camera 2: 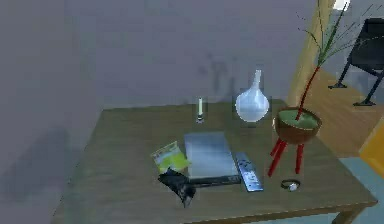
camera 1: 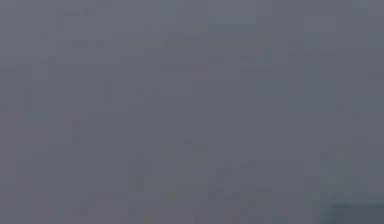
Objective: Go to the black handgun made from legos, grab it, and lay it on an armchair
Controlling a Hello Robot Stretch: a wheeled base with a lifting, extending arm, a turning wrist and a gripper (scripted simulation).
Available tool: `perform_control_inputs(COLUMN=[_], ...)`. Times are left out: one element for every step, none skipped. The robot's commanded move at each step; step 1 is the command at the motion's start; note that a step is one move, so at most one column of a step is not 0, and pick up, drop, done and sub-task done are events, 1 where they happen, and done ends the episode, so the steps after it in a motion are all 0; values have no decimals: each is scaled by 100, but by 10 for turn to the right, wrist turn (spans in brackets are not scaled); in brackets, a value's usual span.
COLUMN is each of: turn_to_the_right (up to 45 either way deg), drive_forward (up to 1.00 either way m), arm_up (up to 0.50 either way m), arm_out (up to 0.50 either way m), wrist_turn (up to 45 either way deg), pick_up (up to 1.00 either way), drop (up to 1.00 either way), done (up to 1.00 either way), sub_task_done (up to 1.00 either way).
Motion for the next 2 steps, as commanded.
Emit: perform_control_inputs(turn_to_the_right=[-450, -450], drive_forward=[0, 0], arm_up=[0, 0], arm_out=[0, 0], wrist_turn=[0, 0], pick_up=[0, 0], drop=[0, 0], done=[0, 0], sub_task_done=[0, 0])
